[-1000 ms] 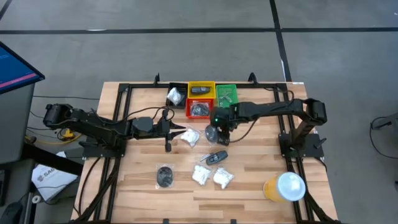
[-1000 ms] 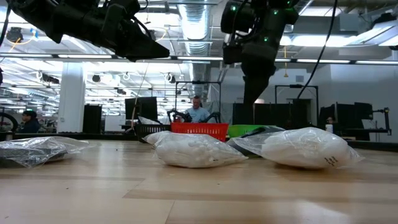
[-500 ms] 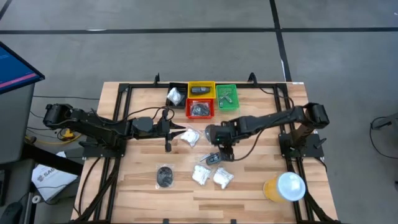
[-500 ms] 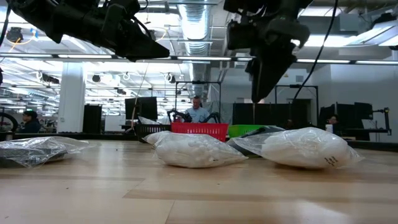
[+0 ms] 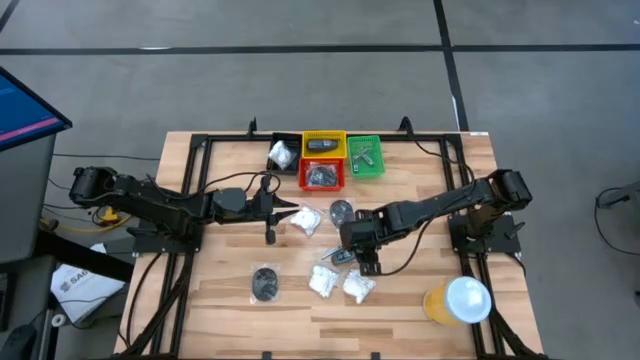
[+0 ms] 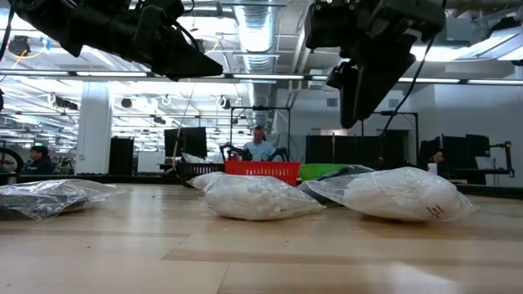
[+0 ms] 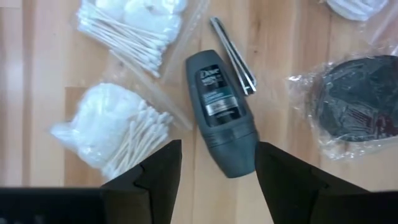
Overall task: Pick & Place Travel size toiletries
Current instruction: Put the black deodorant into the yellow bin
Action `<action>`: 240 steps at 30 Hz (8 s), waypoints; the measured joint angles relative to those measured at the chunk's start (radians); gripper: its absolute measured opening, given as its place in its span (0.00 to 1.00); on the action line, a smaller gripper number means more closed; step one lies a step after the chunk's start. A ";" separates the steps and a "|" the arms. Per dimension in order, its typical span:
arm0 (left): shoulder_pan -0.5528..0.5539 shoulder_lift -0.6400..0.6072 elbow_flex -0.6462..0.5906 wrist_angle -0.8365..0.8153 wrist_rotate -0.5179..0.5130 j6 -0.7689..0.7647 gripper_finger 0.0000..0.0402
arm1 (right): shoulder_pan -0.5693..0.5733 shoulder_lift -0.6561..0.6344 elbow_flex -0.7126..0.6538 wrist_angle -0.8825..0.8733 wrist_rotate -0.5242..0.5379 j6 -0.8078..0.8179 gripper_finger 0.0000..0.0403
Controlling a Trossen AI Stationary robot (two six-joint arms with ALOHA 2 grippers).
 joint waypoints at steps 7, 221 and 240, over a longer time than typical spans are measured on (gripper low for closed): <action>0.000 0.000 0.000 0.000 0.000 -0.015 0.13 | 0.004 0.001 0.000 0.019 0.003 0.002 0.46; 0.000 0.000 0.000 -0.003 0.000 -0.017 0.13 | -0.765 0.278 0.469 0.216 -0.055 -0.351 0.50; 0.000 0.000 0.000 -0.004 0.000 -0.016 0.13 | -0.838 0.396 0.468 0.259 -0.077 -0.293 0.51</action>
